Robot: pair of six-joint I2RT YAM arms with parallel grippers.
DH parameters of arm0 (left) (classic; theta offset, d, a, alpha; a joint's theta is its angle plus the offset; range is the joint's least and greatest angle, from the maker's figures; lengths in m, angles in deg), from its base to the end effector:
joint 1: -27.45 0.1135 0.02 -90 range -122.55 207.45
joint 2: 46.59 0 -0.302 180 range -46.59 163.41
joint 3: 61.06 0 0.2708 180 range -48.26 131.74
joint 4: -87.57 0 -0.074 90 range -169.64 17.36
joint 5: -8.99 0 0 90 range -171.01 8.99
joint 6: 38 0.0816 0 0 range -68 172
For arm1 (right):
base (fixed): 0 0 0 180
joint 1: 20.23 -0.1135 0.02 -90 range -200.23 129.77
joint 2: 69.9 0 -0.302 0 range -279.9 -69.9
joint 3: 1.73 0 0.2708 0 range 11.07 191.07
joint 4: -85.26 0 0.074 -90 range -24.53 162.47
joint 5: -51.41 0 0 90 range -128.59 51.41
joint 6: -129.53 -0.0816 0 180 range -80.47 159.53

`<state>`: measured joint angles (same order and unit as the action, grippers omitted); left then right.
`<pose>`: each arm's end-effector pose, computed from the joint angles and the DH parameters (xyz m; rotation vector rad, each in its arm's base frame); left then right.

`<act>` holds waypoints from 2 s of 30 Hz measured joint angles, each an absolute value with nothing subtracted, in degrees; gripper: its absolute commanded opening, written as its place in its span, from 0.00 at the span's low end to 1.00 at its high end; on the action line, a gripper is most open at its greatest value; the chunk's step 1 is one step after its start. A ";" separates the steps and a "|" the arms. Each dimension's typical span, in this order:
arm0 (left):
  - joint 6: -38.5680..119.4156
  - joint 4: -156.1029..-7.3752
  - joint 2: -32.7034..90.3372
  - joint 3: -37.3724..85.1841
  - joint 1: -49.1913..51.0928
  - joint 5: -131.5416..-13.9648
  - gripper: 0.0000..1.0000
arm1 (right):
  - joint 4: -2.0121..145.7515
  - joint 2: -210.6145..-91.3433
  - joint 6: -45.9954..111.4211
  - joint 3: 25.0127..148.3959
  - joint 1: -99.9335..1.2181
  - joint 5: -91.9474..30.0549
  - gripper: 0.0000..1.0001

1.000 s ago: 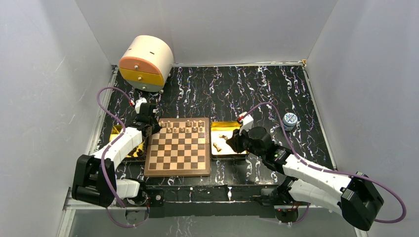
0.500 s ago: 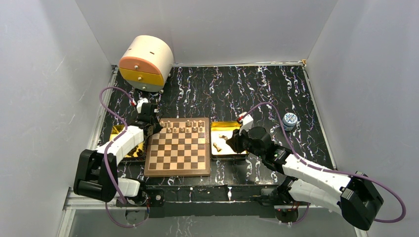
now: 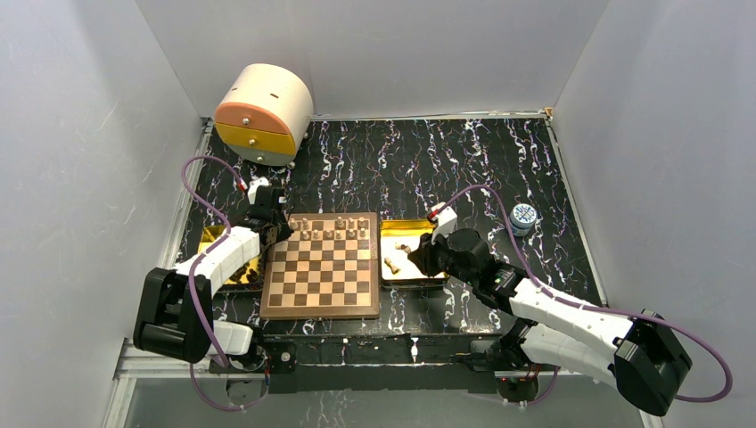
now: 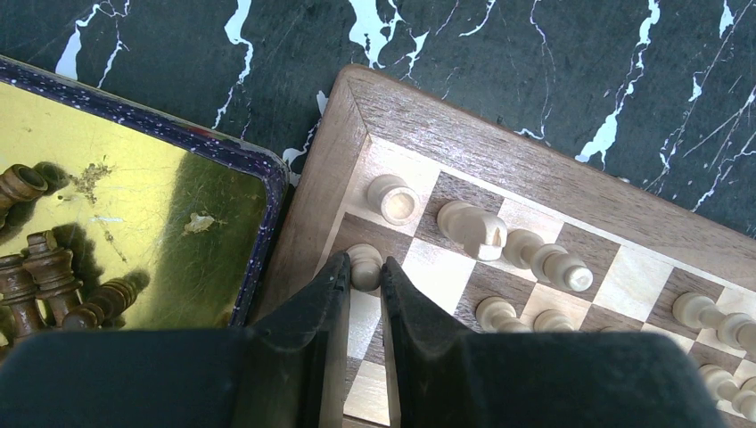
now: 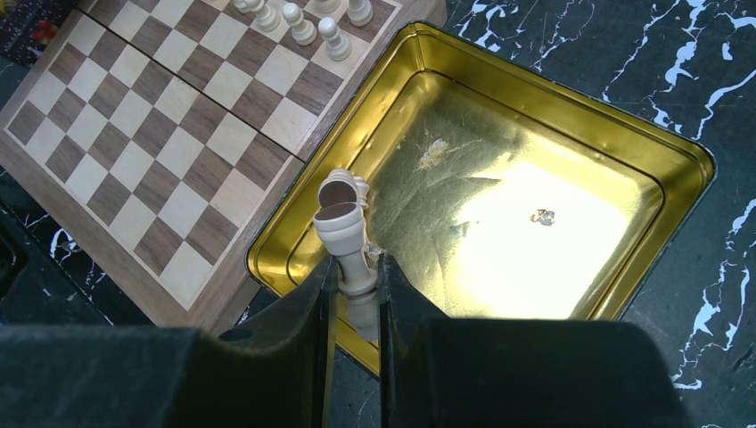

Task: Set up the chess pieces on the board
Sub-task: Place the chess piece on the chessboard.

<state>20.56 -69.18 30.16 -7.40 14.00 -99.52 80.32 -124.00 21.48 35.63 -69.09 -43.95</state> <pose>0.3021 -0.0456 0.1917 -0.5127 2.2696 -0.0054 0.1679 0.1806 0.2228 -0.4720 1.9531 0.6729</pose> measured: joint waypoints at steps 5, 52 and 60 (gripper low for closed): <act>21.11 -69.35 30.18 -7.40 14.00 -99.67 0.15 | 80.32 -124.00 21.53 35.63 -69.09 -43.69 0.12; 14.64 -82.88 17.44 -0.82 14.00 -50.58 0.67 | 80.10 -125.12 13.77 44.48 -69.09 -39.80 0.11; -8.07 -108.98 17.24 -8.58 13.98 -39.17 0.70 | 82.11 -124.00 8.96 49.07 -69.09 -37.90 0.11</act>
<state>-8.07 -108.98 17.24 -8.58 13.98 -39.17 82.11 -124.00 8.96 49.07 -69.09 -37.90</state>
